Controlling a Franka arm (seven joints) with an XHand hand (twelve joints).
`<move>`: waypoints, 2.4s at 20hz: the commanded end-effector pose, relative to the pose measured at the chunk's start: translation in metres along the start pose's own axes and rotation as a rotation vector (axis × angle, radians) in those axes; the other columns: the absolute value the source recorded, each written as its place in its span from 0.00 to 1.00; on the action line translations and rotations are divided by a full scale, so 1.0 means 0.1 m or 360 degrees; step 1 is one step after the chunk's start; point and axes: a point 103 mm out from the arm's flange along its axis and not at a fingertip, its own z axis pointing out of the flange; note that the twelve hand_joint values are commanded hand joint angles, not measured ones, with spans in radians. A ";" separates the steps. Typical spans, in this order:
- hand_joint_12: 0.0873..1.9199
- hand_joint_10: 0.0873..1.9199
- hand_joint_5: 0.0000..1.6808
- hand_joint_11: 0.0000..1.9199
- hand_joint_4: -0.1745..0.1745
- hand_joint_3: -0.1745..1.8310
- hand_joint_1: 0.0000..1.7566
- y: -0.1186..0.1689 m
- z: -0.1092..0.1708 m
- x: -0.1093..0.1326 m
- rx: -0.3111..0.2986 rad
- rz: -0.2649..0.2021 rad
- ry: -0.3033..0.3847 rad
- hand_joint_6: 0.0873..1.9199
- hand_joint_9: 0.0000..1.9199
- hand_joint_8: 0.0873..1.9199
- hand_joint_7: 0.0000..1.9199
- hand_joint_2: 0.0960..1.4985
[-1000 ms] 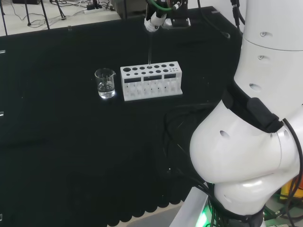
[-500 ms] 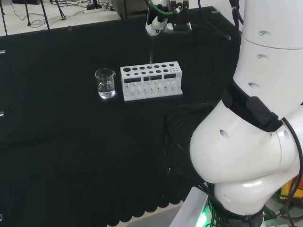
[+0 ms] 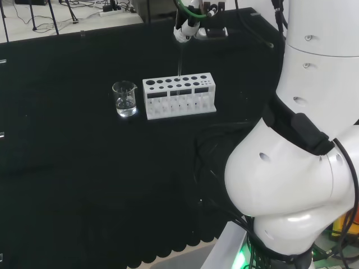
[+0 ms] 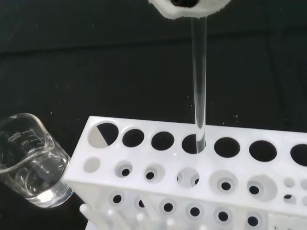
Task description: Put the glass rod back on the white test tube rack.
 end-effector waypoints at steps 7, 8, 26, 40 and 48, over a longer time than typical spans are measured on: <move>0.18 0.38 0.85 0.87 0.00 0.00 0.75 0.09 0.08 0.01 0.0078 0.0010 -0.0041 0.00 0.83 0.35 0.69 0.69; 0.18 0.38 0.85 0.87 0.00 0.00 0.75 0.10 0.09 0.00 0.0084 0.0012 -0.0037 0.00 0.83 0.35 0.69 0.69; 0.17 0.38 0.82 0.86 0.09 0.00 0.75 0.12 0.16 -0.05 0.0219 0.0026 -0.0014 0.03 0.83 0.25 0.72 0.68; 0.39 0.42 0.37 0.88 0.00 0.00 0.87 0.09 0.10 0.00 0.0238 0.0000 -0.0054 0.48 0.87 0.44 0.42 0.56; 0.40 0.42 0.37 0.88 0.00 0.00 0.87 0.06 0.05 -0.05 0.0225 0.0014 -0.0053 0.48 0.88 0.43 0.41 0.56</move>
